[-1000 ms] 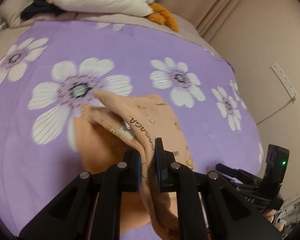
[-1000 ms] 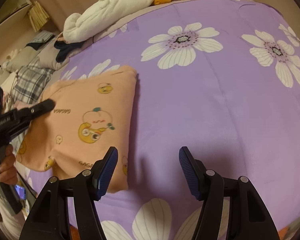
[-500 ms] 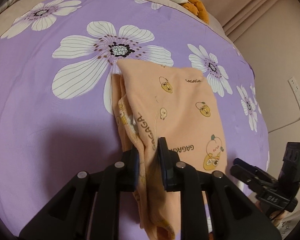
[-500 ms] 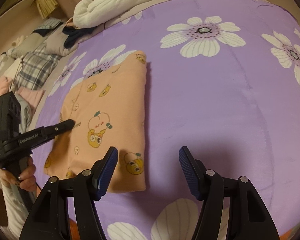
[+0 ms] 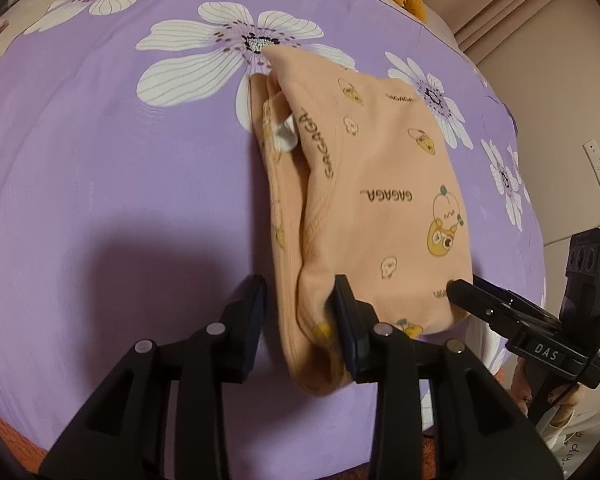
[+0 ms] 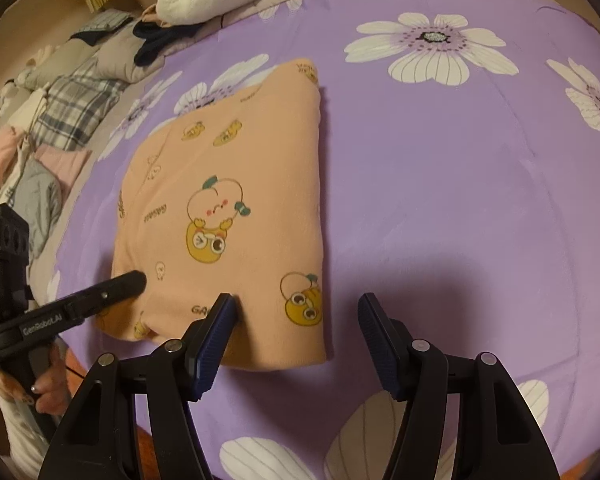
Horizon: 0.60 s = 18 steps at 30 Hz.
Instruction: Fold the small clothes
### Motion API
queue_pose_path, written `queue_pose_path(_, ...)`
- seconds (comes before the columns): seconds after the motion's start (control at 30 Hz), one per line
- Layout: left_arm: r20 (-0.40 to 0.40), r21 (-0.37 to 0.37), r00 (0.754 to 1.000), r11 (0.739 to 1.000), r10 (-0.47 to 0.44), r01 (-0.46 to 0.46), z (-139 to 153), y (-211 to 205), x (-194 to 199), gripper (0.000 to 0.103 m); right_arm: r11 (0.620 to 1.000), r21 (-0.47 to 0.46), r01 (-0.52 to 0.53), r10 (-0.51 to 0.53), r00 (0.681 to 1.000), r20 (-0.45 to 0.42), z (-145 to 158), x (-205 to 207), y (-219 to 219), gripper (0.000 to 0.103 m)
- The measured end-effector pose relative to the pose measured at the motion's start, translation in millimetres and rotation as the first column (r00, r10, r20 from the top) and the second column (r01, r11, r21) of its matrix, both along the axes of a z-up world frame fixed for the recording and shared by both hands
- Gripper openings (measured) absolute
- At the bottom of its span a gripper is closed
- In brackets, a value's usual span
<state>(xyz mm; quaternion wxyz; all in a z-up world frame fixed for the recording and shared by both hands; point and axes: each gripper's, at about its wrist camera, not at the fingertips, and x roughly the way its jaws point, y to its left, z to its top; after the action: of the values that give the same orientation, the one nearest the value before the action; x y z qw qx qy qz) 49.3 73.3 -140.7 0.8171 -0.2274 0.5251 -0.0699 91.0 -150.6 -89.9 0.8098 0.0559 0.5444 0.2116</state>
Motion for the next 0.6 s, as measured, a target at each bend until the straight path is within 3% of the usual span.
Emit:
queue_pose_path(0.27, -0.019, -0.027, 1.000, 1.000, 0.006, -0.007, -1.3, 3.8, -12.4, 0.037, 0.998, -0.054, -0.013, 0.013, 1.000, 0.007, -2.4, -9.0, 3.2, 0.063)
queue_pose_path(0.37, -0.031, -0.039, 1.000, 0.999, -0.004, 0.003, 2.5, 4.3, -17.9, 0.042, 0.997, -0.071, -0.031, 0.031, 1.000, -0.001, -0.9, -12.0, 1.3, 0.063)
queue_pose_path(0.47, -0.020, -0.049, 1.000, 0.999, 0.004, -0.005, 11.7, 8.8, -20.6, 0.057, 0.998, -0.058, -0.033, 0.033, 0.999, -0.001, 6.1, -10.2, -5.4, 0.063)
queue_pose_path(0.6, 0.052, -0.103, 0.998, 0.994, 0.045, -0.040, 26.0, 18.2, -14.0, 0.078, 1.000, 0.007, -0.010, 0.010, 0.999, 0.033, 18.9, 1.2, -12.8, 0.066)
